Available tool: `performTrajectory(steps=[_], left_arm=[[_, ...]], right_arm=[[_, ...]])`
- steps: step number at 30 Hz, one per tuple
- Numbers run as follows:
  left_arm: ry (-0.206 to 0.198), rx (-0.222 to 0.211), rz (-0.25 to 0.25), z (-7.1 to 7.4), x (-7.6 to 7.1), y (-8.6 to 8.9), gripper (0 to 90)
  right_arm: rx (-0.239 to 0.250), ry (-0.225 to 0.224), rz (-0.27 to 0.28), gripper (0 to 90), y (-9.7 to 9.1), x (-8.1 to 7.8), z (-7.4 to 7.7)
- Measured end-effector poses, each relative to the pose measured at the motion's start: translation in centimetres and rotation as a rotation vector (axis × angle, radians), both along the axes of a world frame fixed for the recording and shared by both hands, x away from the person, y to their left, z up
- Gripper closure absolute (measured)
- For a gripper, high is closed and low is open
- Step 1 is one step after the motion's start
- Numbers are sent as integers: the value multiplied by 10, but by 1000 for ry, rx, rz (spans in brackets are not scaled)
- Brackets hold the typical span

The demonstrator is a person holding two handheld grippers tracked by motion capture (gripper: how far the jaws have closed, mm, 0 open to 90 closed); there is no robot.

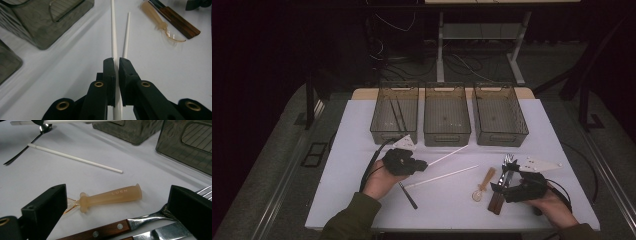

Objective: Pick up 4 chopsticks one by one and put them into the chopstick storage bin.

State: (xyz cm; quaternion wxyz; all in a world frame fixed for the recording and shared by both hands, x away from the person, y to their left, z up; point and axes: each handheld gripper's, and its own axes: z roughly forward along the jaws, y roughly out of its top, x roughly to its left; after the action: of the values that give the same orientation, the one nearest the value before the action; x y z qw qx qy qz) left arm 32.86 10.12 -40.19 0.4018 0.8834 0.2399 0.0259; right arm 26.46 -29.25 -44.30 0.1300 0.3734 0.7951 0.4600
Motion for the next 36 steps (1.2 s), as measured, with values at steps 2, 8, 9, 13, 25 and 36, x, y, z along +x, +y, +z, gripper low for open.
performTrajectory(steps=[2, 8, 9, 13, 25, 36], left_arm=[[-3, -6, 7, 3, -1, 2, 842], [-25, -40, 27, 12, -4, 12, 842], [-32, -48, 36, 13, -4, 14, 841], [-44, -62, 63, 17, -3, 23, 841], [-61, -93, 179, 22, 5, 50, 841], [-66, -103, 253, 25, 18, 68, 841]], right_arm=[[1, -1, 1, 31, 0, 0, 0], [2, -2, 1, 31, -1, 0, 0], [2, -2, 0, 31, 0, 0, 1], [4, -4, 0, 31, 0, 0, 1], [6, -6, -2, 31, -1, -1, 1], [16, -6, -15, 32, -1, -1, 2]])
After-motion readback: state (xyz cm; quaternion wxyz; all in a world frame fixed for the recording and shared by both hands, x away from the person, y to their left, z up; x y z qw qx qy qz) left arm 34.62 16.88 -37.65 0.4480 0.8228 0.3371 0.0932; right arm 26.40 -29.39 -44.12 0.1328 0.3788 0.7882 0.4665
